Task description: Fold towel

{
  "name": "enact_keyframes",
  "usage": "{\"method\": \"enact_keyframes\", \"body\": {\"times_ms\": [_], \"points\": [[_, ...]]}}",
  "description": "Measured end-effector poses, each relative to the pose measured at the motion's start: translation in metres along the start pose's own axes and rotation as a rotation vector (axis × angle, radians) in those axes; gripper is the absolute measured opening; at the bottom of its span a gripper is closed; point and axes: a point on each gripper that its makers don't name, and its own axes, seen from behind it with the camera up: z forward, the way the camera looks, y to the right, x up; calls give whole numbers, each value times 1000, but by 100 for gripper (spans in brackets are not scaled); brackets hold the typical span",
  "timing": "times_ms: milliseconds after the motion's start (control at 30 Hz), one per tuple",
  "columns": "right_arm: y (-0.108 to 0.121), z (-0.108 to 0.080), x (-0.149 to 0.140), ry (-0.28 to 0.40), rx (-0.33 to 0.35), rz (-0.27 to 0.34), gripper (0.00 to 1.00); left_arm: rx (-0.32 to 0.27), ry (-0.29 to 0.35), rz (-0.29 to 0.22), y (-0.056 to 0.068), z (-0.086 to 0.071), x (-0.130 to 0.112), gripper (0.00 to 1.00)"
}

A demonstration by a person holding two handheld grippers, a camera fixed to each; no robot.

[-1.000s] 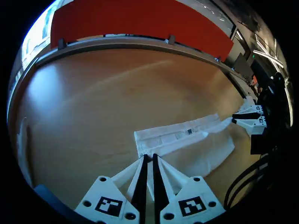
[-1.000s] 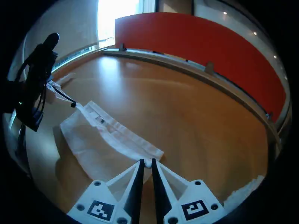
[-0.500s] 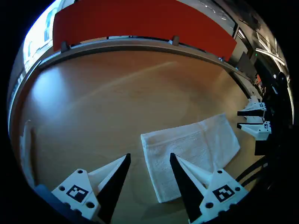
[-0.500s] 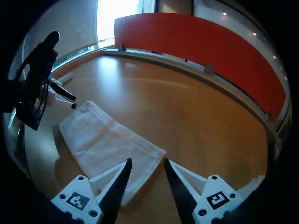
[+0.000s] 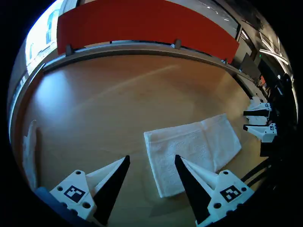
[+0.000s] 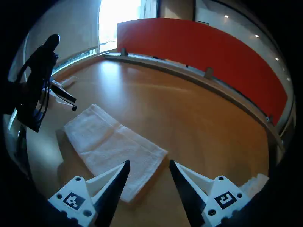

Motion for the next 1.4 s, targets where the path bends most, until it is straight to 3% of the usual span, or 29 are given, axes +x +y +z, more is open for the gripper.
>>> {"method": "enact_keyframes", "body": {"times_ms": [133, 700, 1000, 1400], "points": [[-4, -10, -4, 6, -4, -2, 87, 20, 8, -12, -2, -13, -8, 87], [-25, -43, -22, 21, 13, -22, 87, 104, 40, -75, -9, -68, -52, 88], [-37, -45, -30, 12, 64, -101, 87, 153, 58, -99, -15, -98, -68, 88], [-39, -35, -47, -40, 115, -168, 87, 202, 79, -140, -21, -132, -90, 87]]}}
